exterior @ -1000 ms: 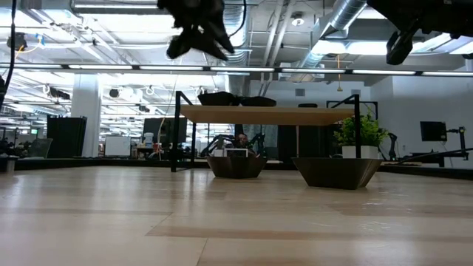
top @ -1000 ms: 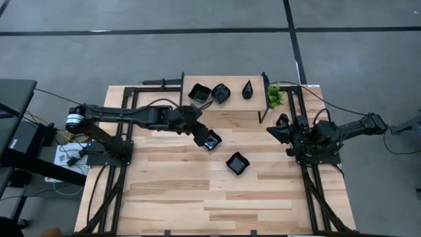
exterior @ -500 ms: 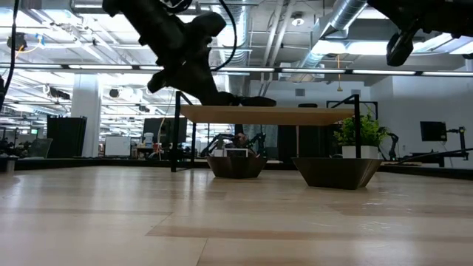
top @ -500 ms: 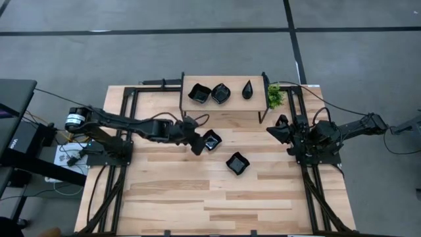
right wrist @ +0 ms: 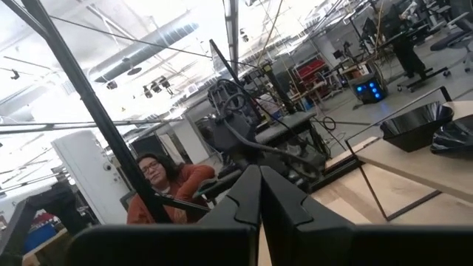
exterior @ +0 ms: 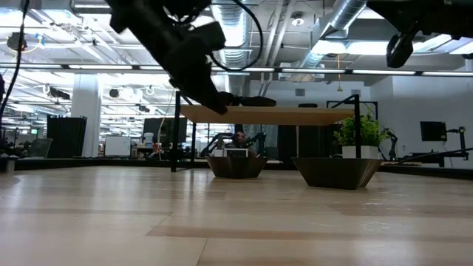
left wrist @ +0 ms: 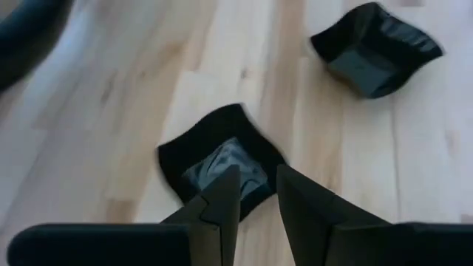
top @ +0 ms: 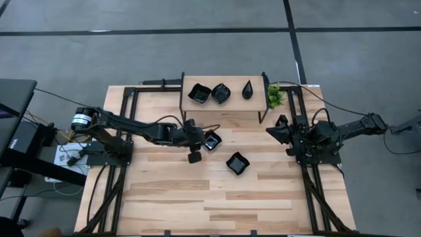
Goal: Pick & Place Mini shaped plates
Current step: Stack the distorted square plate on top of the other distorted square plates on the shelf
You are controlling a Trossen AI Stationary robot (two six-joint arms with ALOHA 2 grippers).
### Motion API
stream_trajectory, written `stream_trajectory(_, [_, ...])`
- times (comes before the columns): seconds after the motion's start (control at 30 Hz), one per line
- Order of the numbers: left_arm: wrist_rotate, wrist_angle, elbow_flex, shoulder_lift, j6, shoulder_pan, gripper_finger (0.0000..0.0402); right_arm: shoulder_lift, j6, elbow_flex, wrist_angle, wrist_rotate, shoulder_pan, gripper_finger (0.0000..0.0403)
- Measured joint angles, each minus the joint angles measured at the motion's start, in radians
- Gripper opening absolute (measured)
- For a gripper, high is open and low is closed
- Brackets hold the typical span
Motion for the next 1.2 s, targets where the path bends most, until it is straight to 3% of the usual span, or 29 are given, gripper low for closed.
stream_trajectory(0.13, [0.078, 0.060, 0.001, 0.056, -0.082, 0.013, 0.0092, 0.000, 0.001, 0.000, -0.001, 0.000, 0.000, 0.0000])
stream_trajectory(0.33, [0.054, 0.094, 0.020, 0.075, -0.612, 0.020, 0.0092, 0.000, 0.002, 0.000, -0.001, 0.000, 0.000, 0.0000])
stream_trajectory(0.47, [0.018, 0.097, 0.023, 0.053, -0.883, 0.020, 0.0092, 0.000, 0.002, 0.000, -0.004, 0.000, 0.000, 0.0000])
stream_trajectory(0.73, [-0.032, 0.027, 0.023, 0.063, -1.016, 0.026, 0.0092, 0.000, 0.001, 0.000, -0.009, 0.000, 0.000, 0.0000])
stream_trajectory(1.0, [-0.009, -0.045, 0.023, 0.066, -1.291, 0.025, 0.0092, 0.000, 0.000, 0.000, -0.034, 0.000, 0.000, 0.0000])
stream_trajectory(1.2, [0.014, -0.045, 0.023, 0.066, -1.350, 0.020, 0.0092, 0.000, 0.000, 0.000, -0.048, 0.000, 0.000, 0.0000])
